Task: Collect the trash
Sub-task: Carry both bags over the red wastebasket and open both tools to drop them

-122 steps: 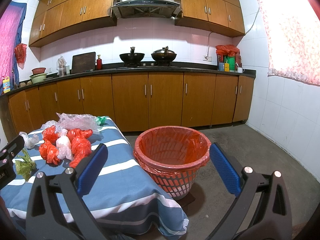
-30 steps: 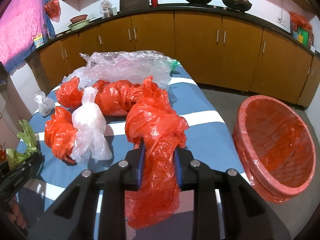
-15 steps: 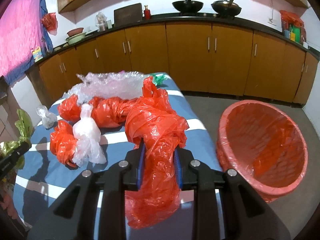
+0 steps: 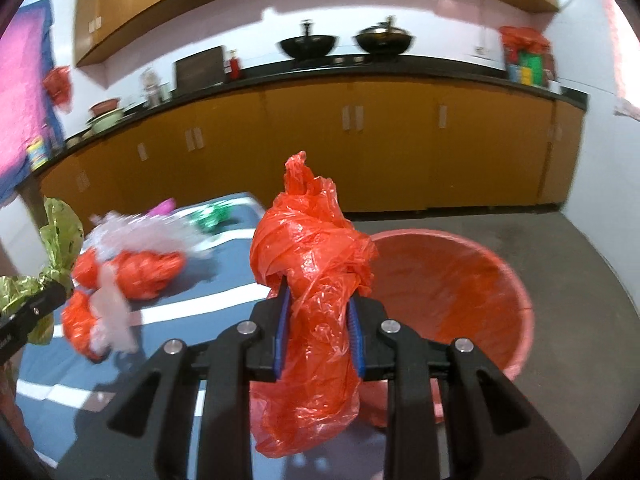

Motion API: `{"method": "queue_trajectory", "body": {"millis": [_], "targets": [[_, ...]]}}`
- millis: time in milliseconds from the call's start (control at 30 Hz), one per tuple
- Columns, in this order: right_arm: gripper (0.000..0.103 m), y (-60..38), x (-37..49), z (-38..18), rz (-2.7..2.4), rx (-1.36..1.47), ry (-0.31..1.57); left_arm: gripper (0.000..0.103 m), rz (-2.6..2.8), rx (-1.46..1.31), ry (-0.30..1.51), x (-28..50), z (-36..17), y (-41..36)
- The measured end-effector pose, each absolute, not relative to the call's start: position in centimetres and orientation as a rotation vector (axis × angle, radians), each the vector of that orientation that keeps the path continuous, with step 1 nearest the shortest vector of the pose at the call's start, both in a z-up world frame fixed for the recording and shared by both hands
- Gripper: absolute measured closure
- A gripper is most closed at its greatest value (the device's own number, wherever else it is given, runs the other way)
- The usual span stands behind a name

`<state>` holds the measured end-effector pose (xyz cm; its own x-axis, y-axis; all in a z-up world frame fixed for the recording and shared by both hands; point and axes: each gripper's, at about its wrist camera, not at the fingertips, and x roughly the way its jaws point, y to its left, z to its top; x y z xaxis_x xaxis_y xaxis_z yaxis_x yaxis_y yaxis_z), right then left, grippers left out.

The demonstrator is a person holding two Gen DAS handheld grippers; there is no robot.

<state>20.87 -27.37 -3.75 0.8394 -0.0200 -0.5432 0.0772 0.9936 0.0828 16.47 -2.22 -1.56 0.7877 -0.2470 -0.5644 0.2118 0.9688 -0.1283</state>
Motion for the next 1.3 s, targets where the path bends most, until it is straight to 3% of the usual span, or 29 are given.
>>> {"method": "queue_trajectory", "body": {"millis": [400,867,933,1067,1300], "targets": [[0.078,-35.8,22.6,-4.4,-0.176,0.158,0.567,0.084,-0.513,0.019,0.651,21.8,-2.5,-15.8],[0.077,-40.2,25.1,-6.6,-0.199,0.224,0.586,0.083,-0.588,0.081,0.733,25.0,-5.5,-22.6],[0.072,-40.7,25.3,-6.6,-0.193,0.238,0.585,0.080,-0.580,0.082,0.743,25.4,-5.8,-23.1],[0.065,-41.6,25.2,-6.8,-0.181,0.269,0.581,0.058,-0.578,0.061,0.761,25.8,-6.3,-23.2],[0.058,-42.1,24.2,-7.2,-0.188,0.272,0.577,0.057,-0.554,0.035,0.773,25.7,-6.3,-22.4]]}}
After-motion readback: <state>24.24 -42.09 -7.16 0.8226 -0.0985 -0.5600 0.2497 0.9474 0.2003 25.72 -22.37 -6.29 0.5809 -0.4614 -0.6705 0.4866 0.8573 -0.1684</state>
